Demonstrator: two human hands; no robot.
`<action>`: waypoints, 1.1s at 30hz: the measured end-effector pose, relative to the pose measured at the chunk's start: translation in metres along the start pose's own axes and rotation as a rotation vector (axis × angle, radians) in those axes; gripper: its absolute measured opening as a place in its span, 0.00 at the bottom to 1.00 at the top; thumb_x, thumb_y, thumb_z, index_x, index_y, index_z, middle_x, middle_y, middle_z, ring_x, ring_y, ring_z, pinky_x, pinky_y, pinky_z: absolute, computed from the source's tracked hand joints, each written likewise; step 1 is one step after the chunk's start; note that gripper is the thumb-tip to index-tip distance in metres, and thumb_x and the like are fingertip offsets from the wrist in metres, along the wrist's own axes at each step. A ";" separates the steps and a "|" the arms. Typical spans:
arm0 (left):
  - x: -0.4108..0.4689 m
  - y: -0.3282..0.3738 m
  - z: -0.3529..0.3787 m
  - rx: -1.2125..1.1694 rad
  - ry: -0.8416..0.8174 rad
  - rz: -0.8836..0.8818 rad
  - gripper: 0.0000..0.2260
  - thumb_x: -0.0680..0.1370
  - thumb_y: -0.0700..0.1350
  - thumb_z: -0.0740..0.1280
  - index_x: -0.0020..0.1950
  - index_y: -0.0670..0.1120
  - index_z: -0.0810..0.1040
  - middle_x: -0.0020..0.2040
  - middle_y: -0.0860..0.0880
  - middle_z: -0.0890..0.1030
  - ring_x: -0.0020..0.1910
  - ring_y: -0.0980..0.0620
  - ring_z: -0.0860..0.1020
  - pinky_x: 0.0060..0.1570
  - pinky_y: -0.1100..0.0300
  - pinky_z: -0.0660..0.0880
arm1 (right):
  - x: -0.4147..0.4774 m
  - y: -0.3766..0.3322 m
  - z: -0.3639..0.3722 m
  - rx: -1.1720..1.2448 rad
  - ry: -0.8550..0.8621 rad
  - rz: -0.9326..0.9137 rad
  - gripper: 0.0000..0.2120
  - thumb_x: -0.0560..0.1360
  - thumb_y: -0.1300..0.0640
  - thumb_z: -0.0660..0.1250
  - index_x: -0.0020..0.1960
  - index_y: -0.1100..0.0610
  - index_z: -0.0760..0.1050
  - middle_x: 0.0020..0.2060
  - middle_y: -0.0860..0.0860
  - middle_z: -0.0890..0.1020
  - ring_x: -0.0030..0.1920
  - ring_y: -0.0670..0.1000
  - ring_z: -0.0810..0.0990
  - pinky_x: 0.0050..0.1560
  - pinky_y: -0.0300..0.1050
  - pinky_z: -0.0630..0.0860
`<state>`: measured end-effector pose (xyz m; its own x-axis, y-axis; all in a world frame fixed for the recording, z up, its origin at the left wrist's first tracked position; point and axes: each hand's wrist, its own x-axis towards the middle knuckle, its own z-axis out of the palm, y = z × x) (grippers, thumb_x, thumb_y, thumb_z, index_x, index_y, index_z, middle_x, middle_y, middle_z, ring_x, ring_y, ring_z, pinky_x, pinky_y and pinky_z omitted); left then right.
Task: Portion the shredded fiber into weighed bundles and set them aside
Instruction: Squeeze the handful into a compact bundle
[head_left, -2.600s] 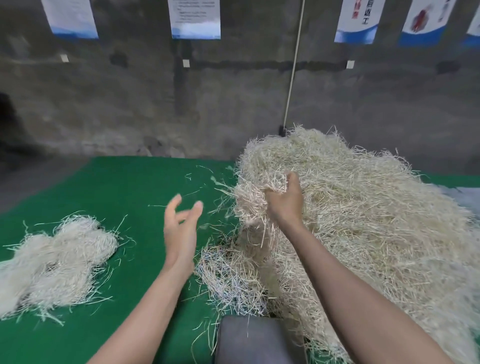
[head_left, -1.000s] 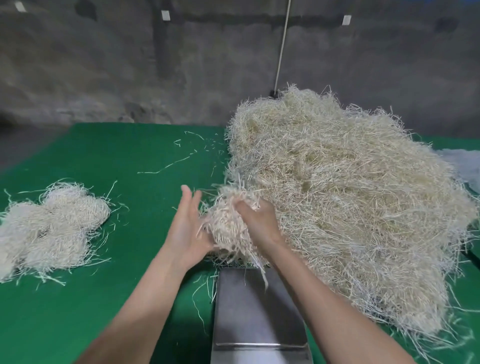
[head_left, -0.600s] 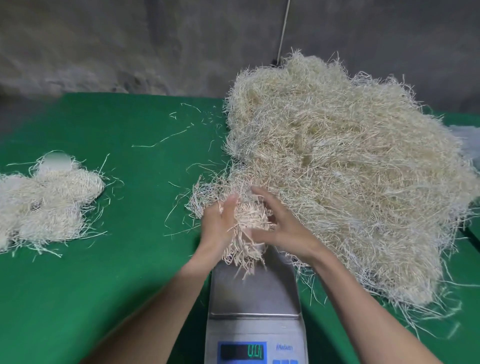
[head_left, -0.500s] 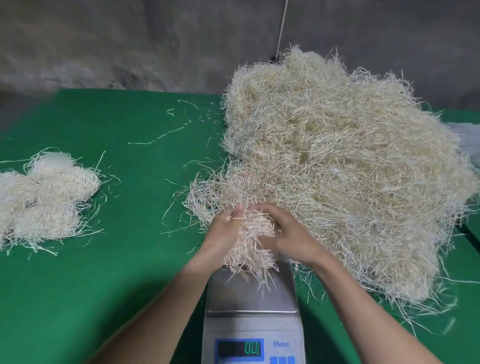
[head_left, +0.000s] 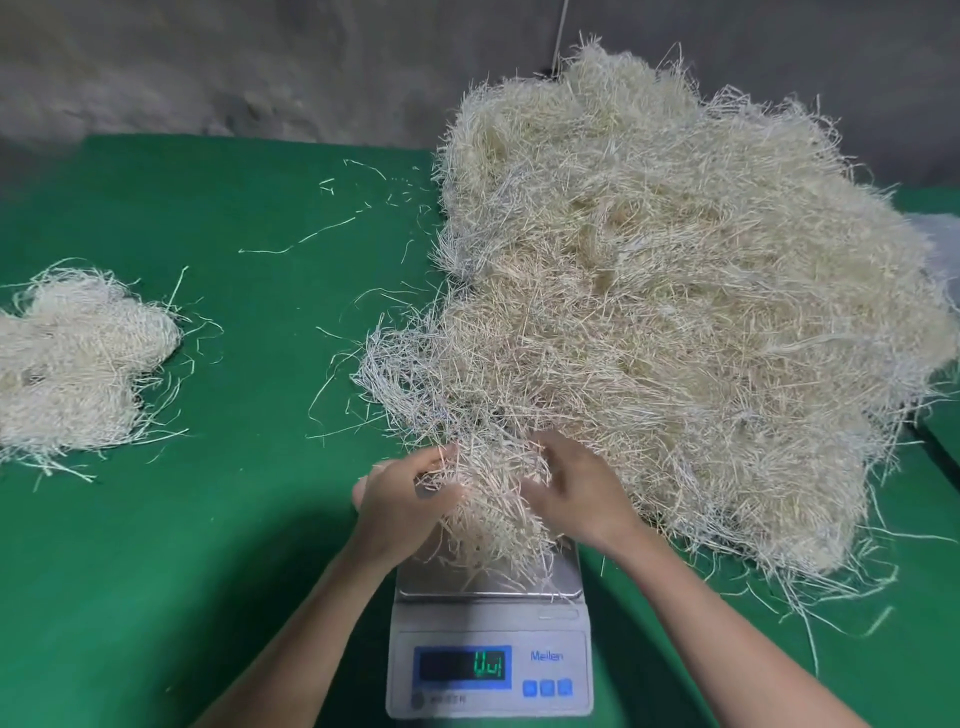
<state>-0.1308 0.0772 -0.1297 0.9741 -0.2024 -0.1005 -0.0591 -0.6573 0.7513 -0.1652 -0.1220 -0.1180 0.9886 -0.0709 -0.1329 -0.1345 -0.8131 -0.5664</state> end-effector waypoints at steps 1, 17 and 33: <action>0.000 0.001 0.001 0.020 0.025 -0.005 0.18 0.73 0.56 0.65 0.63 0.62 0.72 0.49 0.62 0.74 0.53 0.56 0.73 0.67 0.49 0.57 | -0.001 0.002 0.000 0.010 0.037 -0.016 0.25 0.76 0.47 0.66 0.70 0.51 0.65 0.53 0.51 0.78 0.47 0.47 0.75 0.48 0.41 0.72; -0.006 0.007 -0.017 -0.458 0.285 -0.114 0.27 0.66 0.57 0.63 0.64 0.48 0.74 0.60 0.52 0.72 0.59 0.56 0.70 0.59 0.58 0.64 | -0.004 -0.006 -0.045 -0.073 0.063 -0.069 0.23 0.74 0.38 0.63 0.67 0.43 0.69 0.60 0.44 0.78 0.48 0.45 0.78 0.54 0.46 0.75; -0.007 0.019 -0.022 -0.463 0.427 0.037 0.09 0.76 0.42 0.68 0.52 0.54 0.78 0.50 0.63 0.74 0.52 0.69 0.73 0.53 0.73 0.65 | -0.010 -0.022 -0.049 0.089 0.124 -0.256 0.14 0.78 0.52 0.64 0.63 0.52 0.75 0.63 0.48 0.76 0.59 0.40 0.69 0.64 0.39 0.63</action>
<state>-0.1337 0.0821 -0.1007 0.9802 0.1512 0.1280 -0.0867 -0.2537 0.9634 -0.1684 -0.1323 -0.0645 0.9911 0.0560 0.1208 0.1208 -0.7601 -0.6385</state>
